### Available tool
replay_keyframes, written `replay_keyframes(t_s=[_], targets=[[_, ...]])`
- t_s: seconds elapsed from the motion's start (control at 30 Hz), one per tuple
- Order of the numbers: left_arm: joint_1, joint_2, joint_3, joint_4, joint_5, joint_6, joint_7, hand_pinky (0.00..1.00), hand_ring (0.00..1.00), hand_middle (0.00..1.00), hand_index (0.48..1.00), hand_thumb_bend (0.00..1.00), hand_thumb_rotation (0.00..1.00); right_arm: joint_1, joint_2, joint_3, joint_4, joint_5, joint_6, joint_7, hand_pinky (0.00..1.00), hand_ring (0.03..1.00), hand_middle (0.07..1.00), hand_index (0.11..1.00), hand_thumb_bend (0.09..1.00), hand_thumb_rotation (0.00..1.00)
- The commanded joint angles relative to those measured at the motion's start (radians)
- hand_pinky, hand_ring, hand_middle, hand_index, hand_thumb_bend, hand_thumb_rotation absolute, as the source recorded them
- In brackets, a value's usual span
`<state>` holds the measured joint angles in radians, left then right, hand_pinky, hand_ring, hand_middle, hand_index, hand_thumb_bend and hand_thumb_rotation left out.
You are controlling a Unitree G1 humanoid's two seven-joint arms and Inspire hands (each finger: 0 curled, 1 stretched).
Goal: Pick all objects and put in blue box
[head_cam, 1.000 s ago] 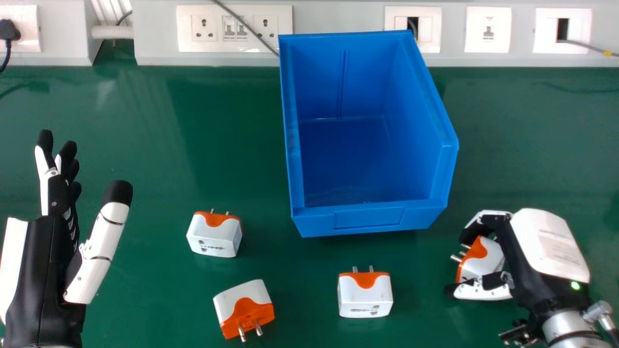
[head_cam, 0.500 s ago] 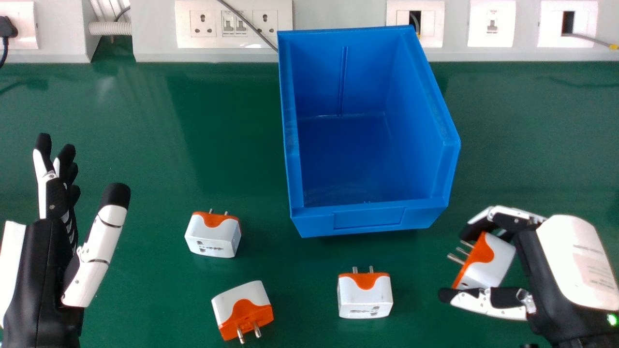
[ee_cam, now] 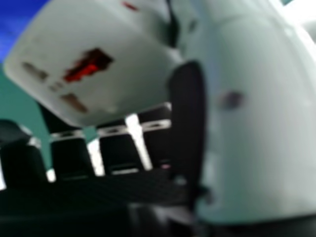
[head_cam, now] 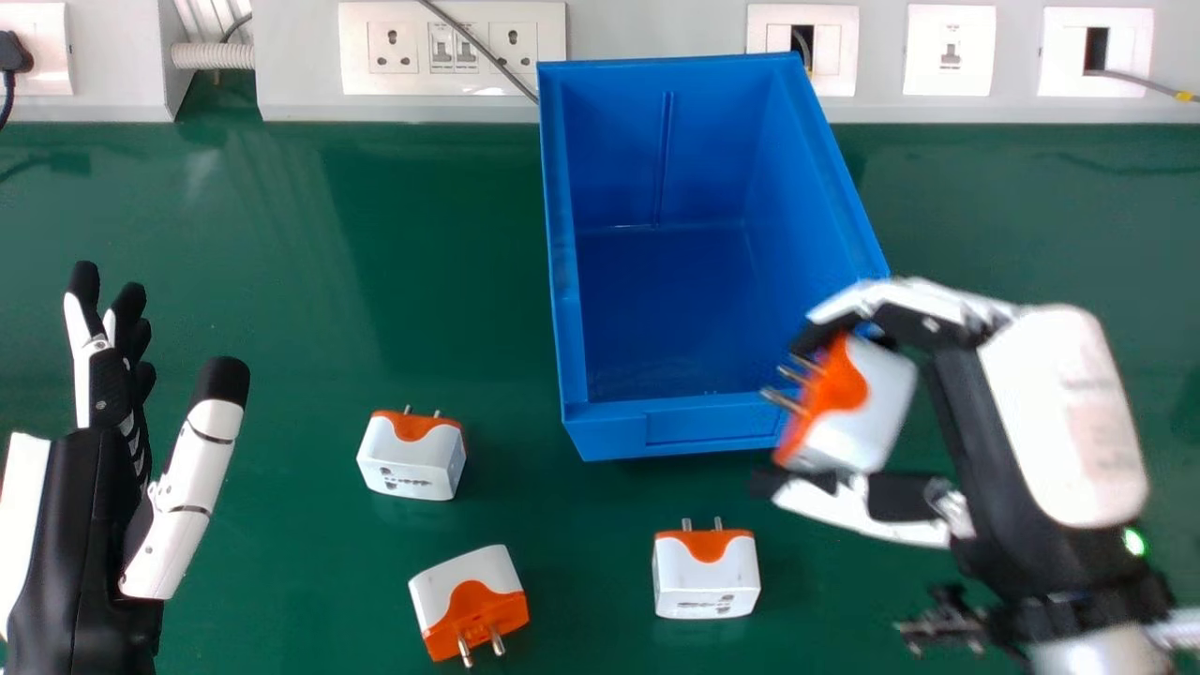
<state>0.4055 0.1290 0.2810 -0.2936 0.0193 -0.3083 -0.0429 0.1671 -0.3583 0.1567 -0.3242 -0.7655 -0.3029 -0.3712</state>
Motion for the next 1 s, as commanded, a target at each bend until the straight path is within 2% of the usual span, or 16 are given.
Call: replay_keyframes(t_s=[0.0,0.03,0.23,0.37,0.4,0.47,0.53,0.67,0.77,0.83,0.97], targets=[[-0.001,0.001,-0.001,-0.017,-0.012,-0.007,-0.001,1.00,1.00,1.00,1.000,0.62,0.80,-0.075,0.021,0.018,-0.004,-0.021,-0.024,0.004,0.06,0.093,0.140,0.469,0.488,0.15],[-0.002,0.001,-0.002,-0.019,-0.013,-0.002,-0.002,1.00,1.00,1.00,1.000,0.62,0.79,-0.102,0.033,0.027,0.009,-0.028,-0.019,0.006,0.06,0.088,0.137,0.469,0.489,0.15],[-0.010,0.000,-0.009,-0.011,-0.026,-0.012,-0.008,1.00,1.00,1.00,1.000,0.64,0.79,-0.312,0.100,0.074,0.136,-0.055,0.021,0.041,0.06,0.096,0.148,0.469,0.489,0.15],[-0.013,0.001,-0.010,-0.007,-0.032,-0.012,-0.012,1.00,1.00,1.00,1.000,0.65,0.78,-0.432,0.138,0.094,0.220,-0.067,0.096,0.096,0.06,0.098,0.152,0.469,0.488,0.15],[-0.013,0.001,-0.011,-0.008,-0.033,-0.011,-0.013,1.00,1.00,1.00,1.000,0.66,0.78,-0.460,0.146,0.096,0.246,-0.061,0.109,0.108,0.08,0.119,0.184,0.470,0.487,0.15],[-0.014,0.002,-0.010,-0.007,-0.030,-0.013,-0.012,1.00,1.00,1.00,1.000,0.66,0.79,-0.570,0.158,0.101,0.372,-0.056,0.125,0.106,0.11,0.162,0.236,0.473,0.486,0.15],[-0.015,0.002,-0.010,-0.004,-0.029,-0.018,-0.012,1.00,1.00,1.00,1.000,0.65,0.79,-0.668,0.169,0.111,0.494,-0.074,0.146,0.079,0.12,0.167,0.236,0.471,0.485,0.15],[-0.017,0.003,-0.010,-0.005,-0.036,-0.013,-0.016,1.00,1.00,1.00,1.000,0.64,0.79,-0.796,0.180,0.138,0.684,-0.086,0.158,0.010,0.11,0.159,0.219,0.470,0.484,0.15],[-0.018,0.003,-0.010,-0.005,-0.029,-0.012,-0.014,1.00,1.00,1.00,1.000,0.63,0.79,-0.921,0.191,0.173,0.878,-0.105,0.179,-0.041,0.10,0.135,0.191,0.469,0.485,0.15],[-0.018,0.003,-0.010,-0.007,-0.027,-0.009,-0.012,1.00,1.00,1.00,1.000,0.64,0.79,-0.993,0.198,0.193,0.991,-0.109,0.185,-0.065,0.10,0.146,0.205,0.469,0.485,0.15],[-0.014,0.001,-0.010,-0.013,-0.031,-0.002,-0.012,1.00,1.00,1.00,1.000,0.64,0.79,-1.070,0.218,0.217,1.099,-0.098,0.247,-0.041,0.13,0.184,0.253,0.470,0.486,0.15]])
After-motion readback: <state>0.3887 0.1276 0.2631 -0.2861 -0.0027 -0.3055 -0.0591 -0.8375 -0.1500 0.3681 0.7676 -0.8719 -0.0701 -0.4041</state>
